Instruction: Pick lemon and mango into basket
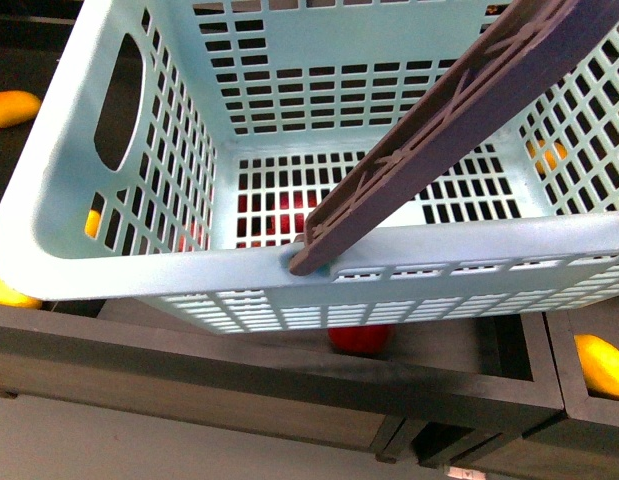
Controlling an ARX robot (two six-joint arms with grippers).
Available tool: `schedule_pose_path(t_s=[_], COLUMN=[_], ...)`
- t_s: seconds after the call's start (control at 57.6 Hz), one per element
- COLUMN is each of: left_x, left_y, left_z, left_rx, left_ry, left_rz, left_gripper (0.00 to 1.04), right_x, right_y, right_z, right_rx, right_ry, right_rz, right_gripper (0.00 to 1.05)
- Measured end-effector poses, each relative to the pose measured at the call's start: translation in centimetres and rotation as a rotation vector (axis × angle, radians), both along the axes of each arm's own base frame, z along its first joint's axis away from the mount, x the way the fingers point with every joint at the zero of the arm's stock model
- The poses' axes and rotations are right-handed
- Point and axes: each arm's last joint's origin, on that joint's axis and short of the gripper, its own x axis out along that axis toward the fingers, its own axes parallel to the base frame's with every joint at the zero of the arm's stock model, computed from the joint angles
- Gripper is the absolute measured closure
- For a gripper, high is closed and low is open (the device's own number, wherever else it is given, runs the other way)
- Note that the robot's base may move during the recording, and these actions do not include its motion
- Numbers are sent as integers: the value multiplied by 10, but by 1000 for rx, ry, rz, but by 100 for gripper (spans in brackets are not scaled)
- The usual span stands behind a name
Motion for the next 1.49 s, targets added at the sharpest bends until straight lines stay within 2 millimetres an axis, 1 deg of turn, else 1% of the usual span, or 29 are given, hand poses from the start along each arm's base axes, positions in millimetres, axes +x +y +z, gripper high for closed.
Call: schedule_pose_path(t_s=[0.104, 0.243, 0.33, 0.417, 0.504, 0.591, 0.643, 0.73, 0.782, 0.869, 0.938, 1.025, 1.164, 1.321, 1.494], left_x=[0, 0, 0, 0, 0, 0, 0, 0, 0, 0, 0, 0, 0, 0, 0], left_y=[0, 0, 0, 0, 0, 0, 0, 0, 0, 0, 0, 0, 0, 0, 0], left_z=[1, 1, 1, 1, 1, 1, 1, 1, 1, 1, 1, 1, 1, 1, 1], left_rx=[0, -1, -2, -2, -2, -1, -1, -1, -1, -2, -2, -1, -2, -1, -2], left_ry=[-3, -1, -1, -1, -1, -1, -2, -1, -1, -1, -1, -1, -1, -1, 0], left_rz=[-1, -1, -2, -2, -1, 0, 0, -1, -1, -2, -2, -1, -2, -1, -2], left_gripper=[100, 100, 100, 100, 100, 100, 100, 100, 100, 100, 100, 100, 100, 100, 100], right_x=[3, 15, 28, 47, 70, 93, 106, 123, 131, 149, 172, 191, 219, 248, 276], right_y=[-14, -36, -48, -63, -81, -99, -108, -119, -124, -136, -149, -158, -171, -184, -195], right_z=[2, -3, -11, -18, -26, -42, -55, -80, -92, -112, -127, -137, -154, -172, -187], right_rx=[15, 19, 22, -4, -42, -54, -52, -54, -65, -126, -209, -275, -362, -423, -462], right_ry=[-17, 2, 38, 75, 103, 152, 198, 280, 322, 398, 439, 461, 511, 567, 592], right_rz=[-68, -159, -186, -213, -244, -267, -260, -225, -209, -184, -137, -62, 5, 75, 124], right_gripper=[9, 9, 9, 9, 9, 9, 9, 9, 9, 9, 9, 9, 9, 9, 9])
